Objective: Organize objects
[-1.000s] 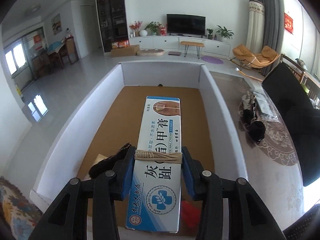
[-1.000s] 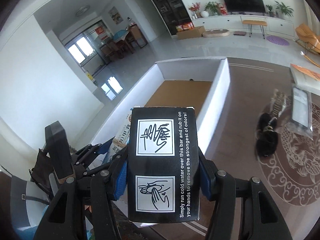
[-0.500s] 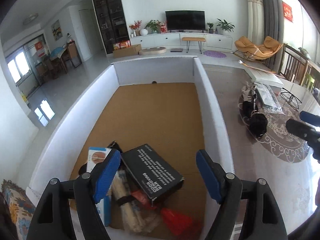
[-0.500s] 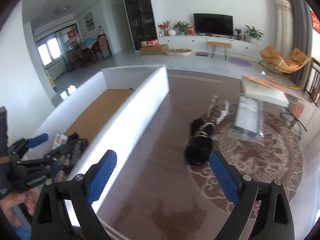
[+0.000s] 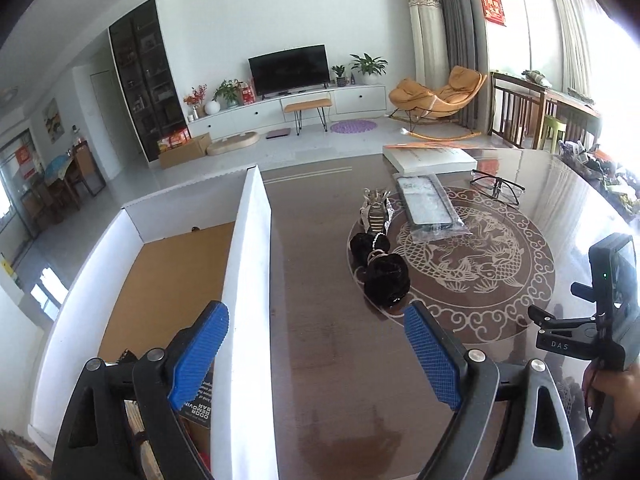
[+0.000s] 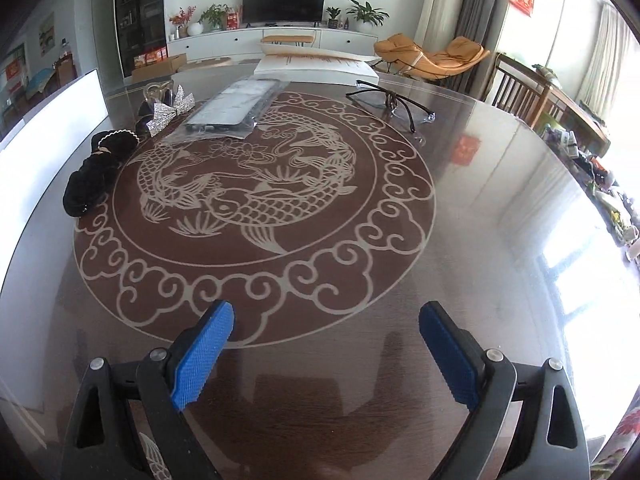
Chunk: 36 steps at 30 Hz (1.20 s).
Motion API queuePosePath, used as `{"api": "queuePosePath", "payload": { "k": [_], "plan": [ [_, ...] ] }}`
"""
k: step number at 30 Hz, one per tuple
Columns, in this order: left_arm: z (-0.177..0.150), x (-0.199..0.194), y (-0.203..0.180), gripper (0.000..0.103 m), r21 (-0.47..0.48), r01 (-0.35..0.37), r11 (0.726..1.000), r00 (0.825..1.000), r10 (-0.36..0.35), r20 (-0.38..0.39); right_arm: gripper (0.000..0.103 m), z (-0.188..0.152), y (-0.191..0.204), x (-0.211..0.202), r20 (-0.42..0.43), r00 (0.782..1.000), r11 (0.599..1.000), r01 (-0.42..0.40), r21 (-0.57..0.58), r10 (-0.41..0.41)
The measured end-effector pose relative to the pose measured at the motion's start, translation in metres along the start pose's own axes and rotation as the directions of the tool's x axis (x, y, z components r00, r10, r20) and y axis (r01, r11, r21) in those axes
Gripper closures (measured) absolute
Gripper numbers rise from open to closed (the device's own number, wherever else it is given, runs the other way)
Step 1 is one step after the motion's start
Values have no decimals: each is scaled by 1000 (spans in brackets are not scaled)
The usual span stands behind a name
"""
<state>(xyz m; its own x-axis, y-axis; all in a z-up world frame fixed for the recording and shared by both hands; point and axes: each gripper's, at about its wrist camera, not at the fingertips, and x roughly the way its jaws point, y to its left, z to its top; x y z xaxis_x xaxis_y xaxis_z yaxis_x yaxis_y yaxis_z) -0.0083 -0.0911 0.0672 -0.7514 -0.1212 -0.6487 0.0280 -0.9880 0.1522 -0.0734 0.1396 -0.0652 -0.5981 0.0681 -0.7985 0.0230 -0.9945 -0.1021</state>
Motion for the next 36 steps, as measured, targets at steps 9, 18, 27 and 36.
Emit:
{"api": "queuePosePath", "payload": {
  "k": [9, 18, 27, 36],
  "plan": [
    [2, 6, -28, 13, 38, 30, 999, 999, -29, -16, 7, -1, -6, 13, 1, 1000, 998, -19, 53, 19],
    [-45, 80, -75, 13, -49, 237, 970, 930, -241, -277, 0, -2, -11, 18, -23, 999, 993, -30, 111, 32],
    [6, 169, -70, 13, -128, 51, 990, 969, -80, -232, 0, -2, -11, 18, -23, 999, 993, -30, 111, 33],
    [8, 196, -66, 69, -127, 83, 988, 969, -110, -221, 0, -2, -11, 18, -23, 999, 993, -30, 111, 33]
  ]
}}
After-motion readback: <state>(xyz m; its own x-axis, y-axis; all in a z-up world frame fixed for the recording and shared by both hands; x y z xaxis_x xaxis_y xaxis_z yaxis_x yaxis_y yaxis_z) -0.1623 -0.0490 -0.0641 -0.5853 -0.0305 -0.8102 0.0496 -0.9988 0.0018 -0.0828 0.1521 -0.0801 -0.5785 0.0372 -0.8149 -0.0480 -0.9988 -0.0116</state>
